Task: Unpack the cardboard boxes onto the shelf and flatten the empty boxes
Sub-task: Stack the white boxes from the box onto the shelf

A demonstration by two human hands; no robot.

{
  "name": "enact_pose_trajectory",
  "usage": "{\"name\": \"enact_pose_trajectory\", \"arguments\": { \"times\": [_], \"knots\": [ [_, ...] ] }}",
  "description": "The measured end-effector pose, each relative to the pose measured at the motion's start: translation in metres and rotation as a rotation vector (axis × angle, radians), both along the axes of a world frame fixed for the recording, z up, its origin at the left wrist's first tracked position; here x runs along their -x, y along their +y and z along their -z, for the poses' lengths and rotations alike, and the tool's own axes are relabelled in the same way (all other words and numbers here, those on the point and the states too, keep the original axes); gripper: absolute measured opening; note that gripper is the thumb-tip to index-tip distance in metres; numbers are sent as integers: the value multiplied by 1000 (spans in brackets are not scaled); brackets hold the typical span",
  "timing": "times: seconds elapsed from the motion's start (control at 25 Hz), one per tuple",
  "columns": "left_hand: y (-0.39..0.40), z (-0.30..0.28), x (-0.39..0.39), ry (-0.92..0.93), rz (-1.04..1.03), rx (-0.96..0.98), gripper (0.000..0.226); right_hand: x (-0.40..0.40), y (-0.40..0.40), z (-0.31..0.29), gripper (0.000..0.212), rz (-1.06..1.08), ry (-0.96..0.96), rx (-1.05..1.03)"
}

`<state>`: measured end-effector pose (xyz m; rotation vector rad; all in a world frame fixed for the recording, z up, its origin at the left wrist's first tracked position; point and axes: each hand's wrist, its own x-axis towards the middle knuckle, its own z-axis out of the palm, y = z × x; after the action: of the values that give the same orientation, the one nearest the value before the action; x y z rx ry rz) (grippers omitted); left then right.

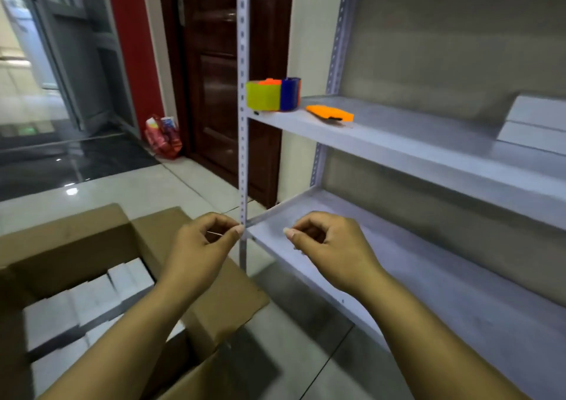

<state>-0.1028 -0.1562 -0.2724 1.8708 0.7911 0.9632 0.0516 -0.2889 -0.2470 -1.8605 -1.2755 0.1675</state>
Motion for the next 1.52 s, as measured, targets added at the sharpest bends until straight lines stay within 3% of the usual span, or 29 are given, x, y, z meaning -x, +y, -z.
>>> {"name": "enact_pose_trajectory", "arguments": {
  "times": [0.44, 0.64, 0.72, 1.0, 1.2, 1.52],
  "knots": [
    [60, 106, 161, 230, -356, 158, 6, 108, 99, 106, 16, -236, 89, 370],
    [92, 154, 232, 354, -511, 131, 10, 169, 143, 144, 21, -350, 68, 499],
    [100, 172, 254, 451, -562, 89, 2, 189, 154, 158, 22, -408, 20, 568],
    [121, 198, 284, 709, -655, -88, 25, 243, 194, 198, 30, -535, -143, 802],
    [131, 209, 283, 692, -651, -24, 42, 274, 208, 230, 47, -658, -290, 989],
    [132, 222, 284, 566, -648, 27, 38, 306, 219, 277, 82, -739, -405, 1225]
  ]
}}
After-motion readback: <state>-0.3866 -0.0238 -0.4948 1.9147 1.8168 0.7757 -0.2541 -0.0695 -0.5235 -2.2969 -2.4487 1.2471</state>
